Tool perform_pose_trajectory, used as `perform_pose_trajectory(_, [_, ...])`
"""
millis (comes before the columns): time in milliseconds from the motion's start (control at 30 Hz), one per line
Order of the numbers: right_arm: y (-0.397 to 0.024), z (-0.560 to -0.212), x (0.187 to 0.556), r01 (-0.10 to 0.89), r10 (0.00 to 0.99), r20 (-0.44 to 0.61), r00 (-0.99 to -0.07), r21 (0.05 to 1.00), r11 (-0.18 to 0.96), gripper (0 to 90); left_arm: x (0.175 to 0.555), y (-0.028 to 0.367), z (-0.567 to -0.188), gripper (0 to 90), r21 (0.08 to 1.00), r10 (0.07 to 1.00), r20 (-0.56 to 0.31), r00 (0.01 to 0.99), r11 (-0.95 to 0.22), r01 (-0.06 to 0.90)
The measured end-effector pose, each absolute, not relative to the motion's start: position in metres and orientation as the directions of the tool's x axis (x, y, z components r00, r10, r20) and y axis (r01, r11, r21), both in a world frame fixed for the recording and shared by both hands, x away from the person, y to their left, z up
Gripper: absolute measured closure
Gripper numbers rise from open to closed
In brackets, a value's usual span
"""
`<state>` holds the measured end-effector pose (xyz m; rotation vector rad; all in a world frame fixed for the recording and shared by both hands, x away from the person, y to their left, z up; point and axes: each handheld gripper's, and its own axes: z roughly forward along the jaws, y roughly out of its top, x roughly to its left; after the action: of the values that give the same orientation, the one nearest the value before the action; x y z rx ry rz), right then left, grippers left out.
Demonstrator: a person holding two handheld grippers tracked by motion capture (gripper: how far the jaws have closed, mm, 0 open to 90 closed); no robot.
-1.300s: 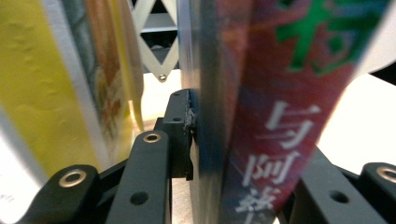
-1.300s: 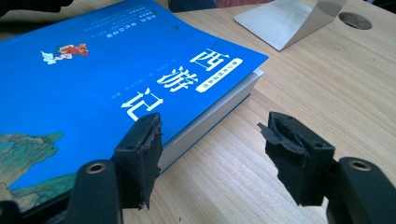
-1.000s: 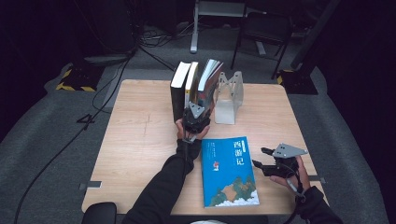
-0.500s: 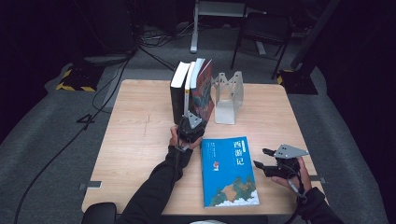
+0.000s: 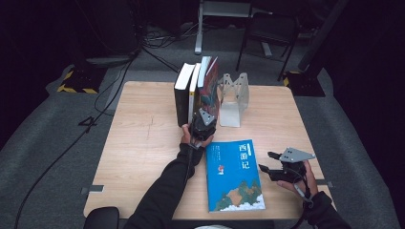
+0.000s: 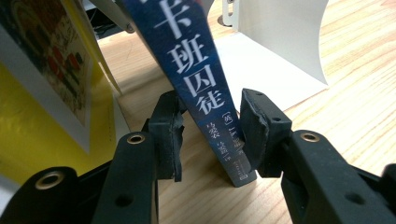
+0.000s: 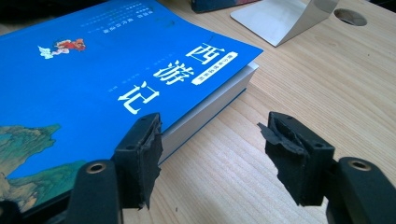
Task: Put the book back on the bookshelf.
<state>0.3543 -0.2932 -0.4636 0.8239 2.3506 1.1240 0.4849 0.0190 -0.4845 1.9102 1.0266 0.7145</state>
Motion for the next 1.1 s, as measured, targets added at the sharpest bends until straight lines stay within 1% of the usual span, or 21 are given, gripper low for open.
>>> perform_pose_trajectory(100, [-0.293,-0.463,0.354,0.334,0.663,-0.104,-0.742,0.799,0.499,36.3,0.487,0.019,-0.484,59.6,0.862,0.859,0.088,0.505,-0.319,0.393])
perform_pose_trajectory(233, [-0.295,-0.461,0.353,0.320,0.679,-0.123,-0.724,0.812,0.488,37.2,0.484,0.020,-0.482,57.0,0.846,0.853,0.123,0.508,-0.358,0.396])
perform_pose_trajectory(367, [-0.298,-0.459,0.353,0.327,0.692,-0.104,-0.714,0.825,0.461,37.1,0.482,0.022,-0.481,55.9,0.838,0.838,0.139,0.527,-0.384,0.389])
perform_pose_trajectory(533, [-0.297,-0.458,0.353,0.321,0.692,-0.116,-0.713,0.823,0.469,37.3,0.479,0.019,-0.481,51.3,0.802,0.809,0.218,0.545,-0.467,0.372])
perform_pose_trajectory(633, [-0.297,-0.458,0.353,0.320,0.690,-0.124,-0.713,0.818,0.479,37.3,0.475,0.019,-0.480,47.5,0.789,0.795,0.237,0.558,-0.492,0.367])
perform_pose_trajectory(800, [-0.296,-0.458,0.353,0.324,0.686,-0.120,-0.717,0.815,0.481,37.3,0.465,0.026,-0.474,46.4,0.761,0.748,0.276,0.603,-0.553,0.338])
perform_pose_trajectory(900, [-0.295,-0.458,0.352,0.325,0.679,-0.123,-0.724,0.808,0.492,37.1,0.459,0.036,-0.469,44.3,0.761,0.738,0.253,0.625,-0.551,0.342])
perform_pose_trajectory(1033, [-0.295,-0.458,0.351,0.324,0.672,-0.123,-0.730,0.804,0.498,36.9,0.449,0.048,-0.465,42.7,0.762,0.716,0.249,0.652,-0.561,0.325])
perform_pose_trajectory(1100, [-0.296,-0.458,0.350,0.326,0.672,-0.123,-0.730,0.801,0.502,36.9,0.443,0.054,-0.464,42.4,0.769,0.696,0.232,0.679,-0.559,0.310])
